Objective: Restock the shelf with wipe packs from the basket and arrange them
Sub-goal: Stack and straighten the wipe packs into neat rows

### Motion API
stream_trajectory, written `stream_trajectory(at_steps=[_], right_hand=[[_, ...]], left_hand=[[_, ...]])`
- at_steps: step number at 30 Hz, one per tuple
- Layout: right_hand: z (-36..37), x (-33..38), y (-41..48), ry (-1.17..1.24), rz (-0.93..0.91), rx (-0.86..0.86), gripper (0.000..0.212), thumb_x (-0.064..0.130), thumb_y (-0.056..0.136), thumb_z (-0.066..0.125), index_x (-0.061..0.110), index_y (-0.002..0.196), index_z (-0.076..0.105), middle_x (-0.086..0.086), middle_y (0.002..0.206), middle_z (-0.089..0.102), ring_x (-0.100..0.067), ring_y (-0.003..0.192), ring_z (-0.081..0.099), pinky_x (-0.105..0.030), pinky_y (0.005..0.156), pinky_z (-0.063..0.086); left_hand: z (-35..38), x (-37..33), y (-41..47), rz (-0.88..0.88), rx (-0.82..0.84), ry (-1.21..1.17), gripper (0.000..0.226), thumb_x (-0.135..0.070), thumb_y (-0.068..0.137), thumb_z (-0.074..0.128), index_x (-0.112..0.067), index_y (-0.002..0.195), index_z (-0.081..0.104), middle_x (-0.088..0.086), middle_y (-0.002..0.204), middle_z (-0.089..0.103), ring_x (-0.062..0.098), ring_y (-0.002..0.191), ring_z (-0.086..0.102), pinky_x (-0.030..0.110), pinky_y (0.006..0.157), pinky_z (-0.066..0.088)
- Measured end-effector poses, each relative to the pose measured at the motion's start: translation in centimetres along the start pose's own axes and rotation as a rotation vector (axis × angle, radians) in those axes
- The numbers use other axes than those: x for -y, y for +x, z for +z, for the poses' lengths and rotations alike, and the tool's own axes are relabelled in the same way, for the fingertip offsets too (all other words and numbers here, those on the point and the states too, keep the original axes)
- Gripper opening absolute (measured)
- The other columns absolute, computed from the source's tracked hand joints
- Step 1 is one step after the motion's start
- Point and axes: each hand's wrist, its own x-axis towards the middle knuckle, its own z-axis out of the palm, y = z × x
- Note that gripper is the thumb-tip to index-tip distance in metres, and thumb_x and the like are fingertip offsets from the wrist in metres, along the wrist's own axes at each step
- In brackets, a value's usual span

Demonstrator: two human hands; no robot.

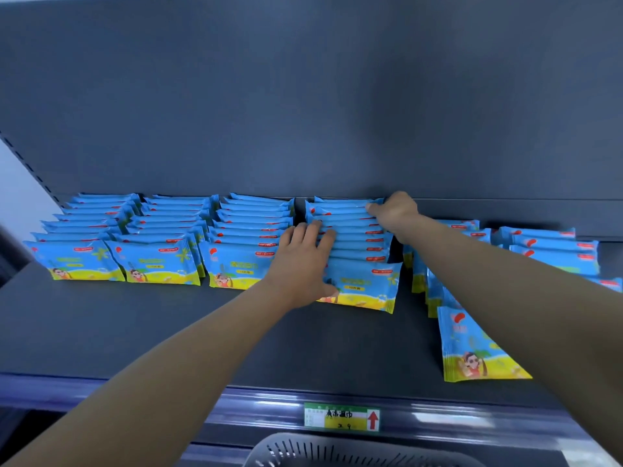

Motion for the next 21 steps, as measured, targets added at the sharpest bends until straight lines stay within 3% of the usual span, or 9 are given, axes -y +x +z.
stream_trajectory(at_steps=[4,7,10,14,17,19,21], right_hand=[[0.4,0.4,0.6,0.008,0.029,-0.029,0.029,0.014,0.090,0.058,0.010,0.066,0.041,-0.003,0.065,0.043,-0.013,0.056,0.042,-0.027,0.054,0.039],[0.4,0.6,0.8,0.012,0.035,-0.024,0.026,0.009,0.090,0.059,0.008,0.069,0.044,-0.003,0.067,0.047,-0.011,0.056,0.044,-0.022,0.048,0.038],[0.7,0.6,1.0,0.013,0.013,-0.057,0.009,0.006,0.090,0.057,0.007,0.088,0.048,-0.004,0.076,0.046,-0.013,0.060,0.045,-0.023,0.048,0.036],[0.7,0.4,1.3,-0.004,-0.019,-0.082,0.029,0.001,0.088,0.053,0.015,0.068,0.038,-0.001,0.069,0.037,-0.011,0.054,0.036,-0.022,0.044,0.030],[0.7,0.3,1.3,-0.015,-0.036,-0.085,0.018,0.001,0.089,0.052,0.011,0.075,0.046,-0.004,0.075,0.046,-0.012,0.057,0.042,-0.022,0.045,0.035],[0.6,0.2,1.0,-0.023,-0.056,-0.097,0.007,-0.001,0.088,0.052,0.000,0.088,0.059,-0.014,0.087,0.060,-0.020,0.071,0.058,-0.032,0.055,0.051],[0.5,0.2,0.7,-0.022,-0.081,-0.129,0.021,0.000,0.087,0.054,-0.007,0.105,0.063,-0.020,0.107,0.065,-0.030,0.096,0.064,-0.041,0.080,0.056]], left_hand=[[-0.2,0.2,0.7,-0.025,0.056,0.003,0.108,-0.064,0.065,0.065,-0.017,0.146,0.012,0.011,0.151,0.015,0.029,0.136,0.020,0.042,0.114,0.009],[-0.4,0.2,1.2,-0.030,0.103,0.013,0.113,-0.065,0.062,0.066,-0.016,0.146,0.009,0.013,0.152,0.014,0.028,0.136,0.021,0.043,0.115,0.006],[-0.5,0.1,1.4,-0.032,0.136,0.013,0.115,-0.065,0.062,0.066,-0.016,0.147,0.006,0.014,0.153,0.011,0.029,0.137,0.021,0.045,0.116,0.003],[-0.6,0.2,1.6,-0.026,0.138,0.027,0.115,-0.066,0.061,0.066,-0.016,0.146,0.009,0.012,0.153,0.008,0.031,0.139,0.014,0.045,0.116,0.003],[-0.8,0.3,1.6,-0.031,0.129,-0.006,0.116,-0.066,0.057,0.069,-0.017,0.145,0.011,0.011,0.151,0.012,0.028,0.138,0.015,0.045,0.116,0.004],[-0.9,0.4,1.6,-0.031,0.115,-0.007,0.119,-0.067,0.056,0.068,-0.018,0.146,0.007,0.010,0.149,0.014,0.027,0.139,0.014,0.045,0.116,0.003],[-0.9,0.5,1.7,-0.016,0.121,0.027,0.125,-0.070,0.057,0.066,-0.020,0.147,-0.004,0.009,0.153,0.004,0.029,0.142,0.002,0.047,0.116,-0.001]])
